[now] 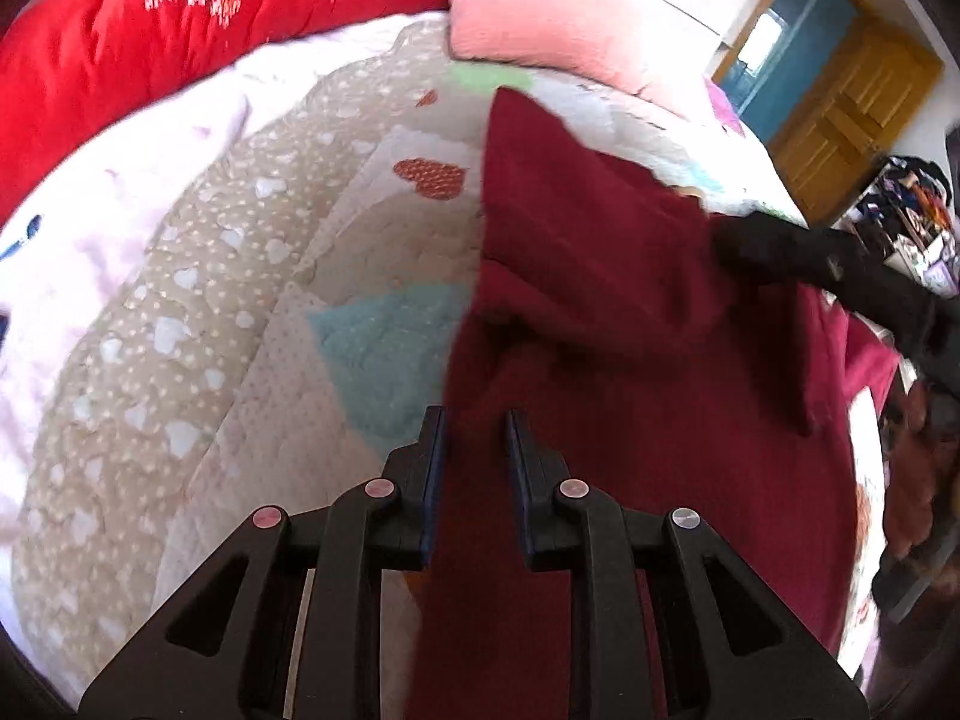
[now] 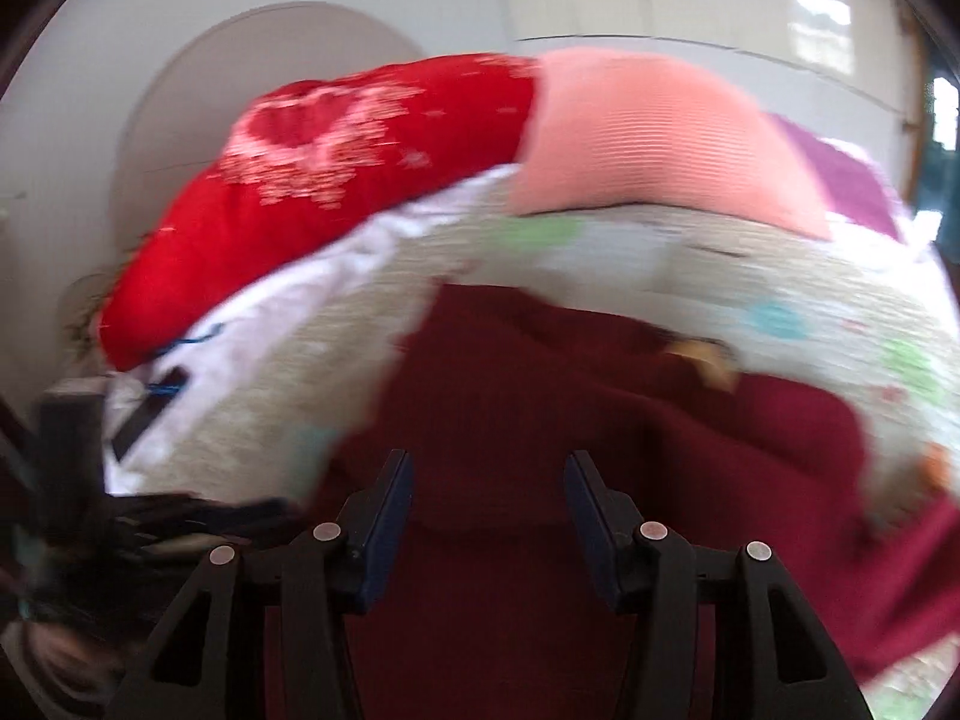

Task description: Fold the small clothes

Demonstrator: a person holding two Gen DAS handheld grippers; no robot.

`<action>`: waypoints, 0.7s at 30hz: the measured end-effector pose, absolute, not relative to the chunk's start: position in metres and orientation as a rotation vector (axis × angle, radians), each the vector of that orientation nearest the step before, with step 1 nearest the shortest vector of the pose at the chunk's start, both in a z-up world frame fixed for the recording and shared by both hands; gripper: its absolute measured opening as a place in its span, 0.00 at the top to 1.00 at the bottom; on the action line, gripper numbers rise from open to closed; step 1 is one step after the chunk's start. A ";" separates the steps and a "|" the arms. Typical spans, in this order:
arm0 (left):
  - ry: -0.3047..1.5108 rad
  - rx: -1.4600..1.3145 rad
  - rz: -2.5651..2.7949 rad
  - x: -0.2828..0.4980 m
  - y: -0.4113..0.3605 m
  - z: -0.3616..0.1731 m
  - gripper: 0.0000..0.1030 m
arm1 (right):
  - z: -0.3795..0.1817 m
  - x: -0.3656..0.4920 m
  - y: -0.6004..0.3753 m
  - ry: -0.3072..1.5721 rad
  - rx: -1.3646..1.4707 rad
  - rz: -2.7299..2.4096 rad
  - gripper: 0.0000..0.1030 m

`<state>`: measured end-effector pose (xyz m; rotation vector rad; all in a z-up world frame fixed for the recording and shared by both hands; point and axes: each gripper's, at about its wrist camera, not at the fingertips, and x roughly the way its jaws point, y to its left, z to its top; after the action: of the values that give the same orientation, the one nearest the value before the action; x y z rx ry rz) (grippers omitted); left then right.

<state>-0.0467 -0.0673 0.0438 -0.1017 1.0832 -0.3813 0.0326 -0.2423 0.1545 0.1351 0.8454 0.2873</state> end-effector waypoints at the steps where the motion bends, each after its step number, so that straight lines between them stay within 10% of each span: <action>1: 1.084 -0.112 -0.377 -0.043 -0.066 0.042 0.83 | 0.151 0.045 -0.232 0.838 0.134 0.297 0.51; 8: 1.076 -0.154 -0.422 -0.012 -0.069 0.032 0.83 | 0.118 0.150 -0.202 0.890 0.056 0.192 0.48; 10: 1.068 -0.183 -0.451 -0.009 -0.062 0.029 0.81 | 0.107 0.168 -0.200 0.935 0.036 0.202 0.65; 11: 1.064 -0.199 -0.462 -0.010 -0.058 0.028 0.81 | 0.101 0.174 -0.195 0.956 0.018 0.222 0.98; 21: 1.010 -0.345 -0.456 -0.016 -0.007 0.022 0.81 | 0.080 0.226 -0.149 0.944 0.009 0.272 0.97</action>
<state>-0.0161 -0.0072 0.0224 -0.3452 1.0096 -0.4561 0.2256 -0.1495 0.0802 0.0095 0.9439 0.2715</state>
